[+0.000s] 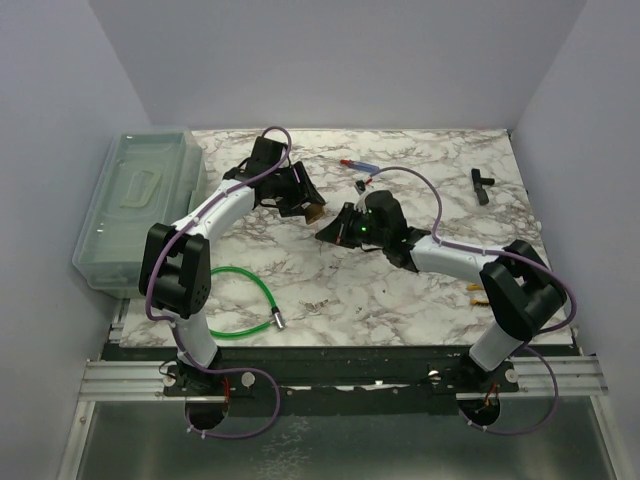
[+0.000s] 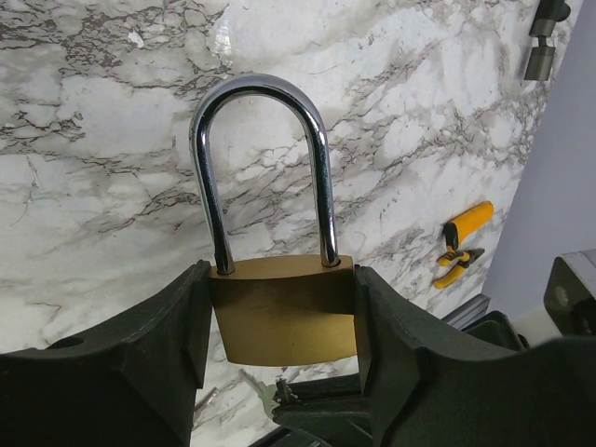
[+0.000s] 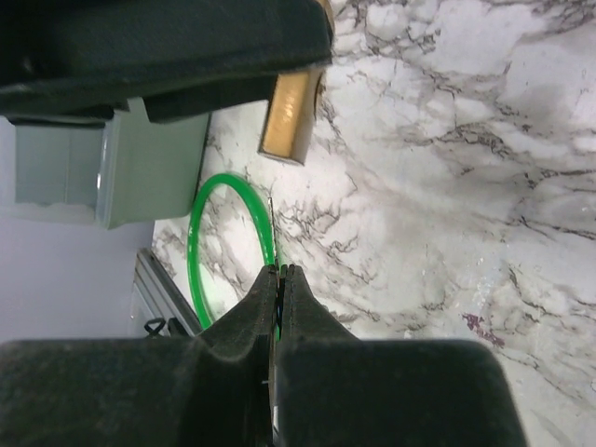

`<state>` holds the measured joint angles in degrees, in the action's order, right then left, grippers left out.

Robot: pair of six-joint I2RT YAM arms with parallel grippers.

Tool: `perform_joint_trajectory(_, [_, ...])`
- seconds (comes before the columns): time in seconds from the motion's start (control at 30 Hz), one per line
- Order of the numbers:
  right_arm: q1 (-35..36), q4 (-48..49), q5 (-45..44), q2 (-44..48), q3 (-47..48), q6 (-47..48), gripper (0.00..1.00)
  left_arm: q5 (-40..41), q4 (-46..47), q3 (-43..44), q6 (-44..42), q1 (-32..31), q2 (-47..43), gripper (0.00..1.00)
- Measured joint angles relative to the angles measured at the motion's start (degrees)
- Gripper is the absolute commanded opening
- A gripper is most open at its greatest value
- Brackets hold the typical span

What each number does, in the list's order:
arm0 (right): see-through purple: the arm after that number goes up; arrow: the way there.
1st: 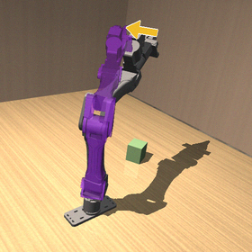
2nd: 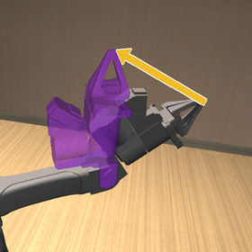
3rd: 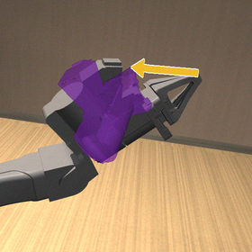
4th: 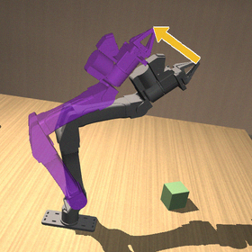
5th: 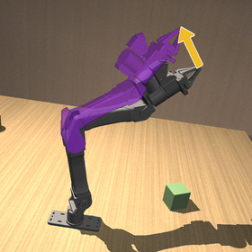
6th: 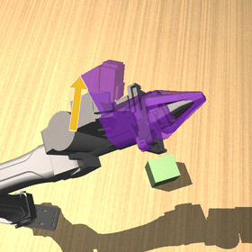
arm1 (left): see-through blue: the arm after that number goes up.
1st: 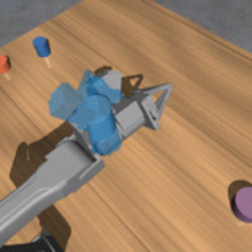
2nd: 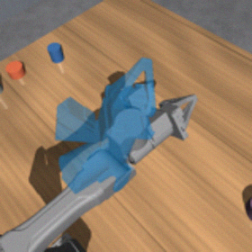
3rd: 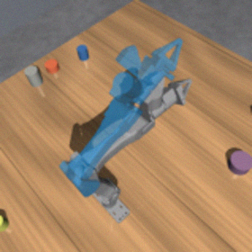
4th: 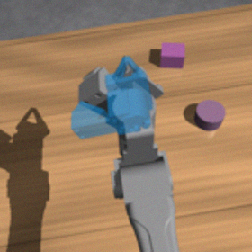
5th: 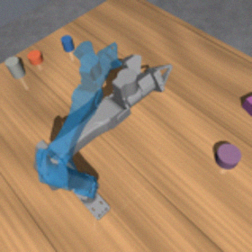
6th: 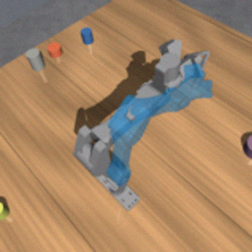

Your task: Unlock with the key

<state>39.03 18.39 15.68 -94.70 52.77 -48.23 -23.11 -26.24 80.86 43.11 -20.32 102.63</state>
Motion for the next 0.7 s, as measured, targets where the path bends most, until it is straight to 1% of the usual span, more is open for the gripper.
perform_joint_trajectory(0.23, [0.0,0.2,0.5,0.0,-1.7,0.0,0.0,0.2,0.0,0.0,0.0,0.1,0.0,0.0])
perform_joint_trajectory(0.7, [0.0,1.7,-1.2,-0.2,-1.1,0.3,0.0,0.2,0.0,0.0,0.0,0.1,0.0,0.0])
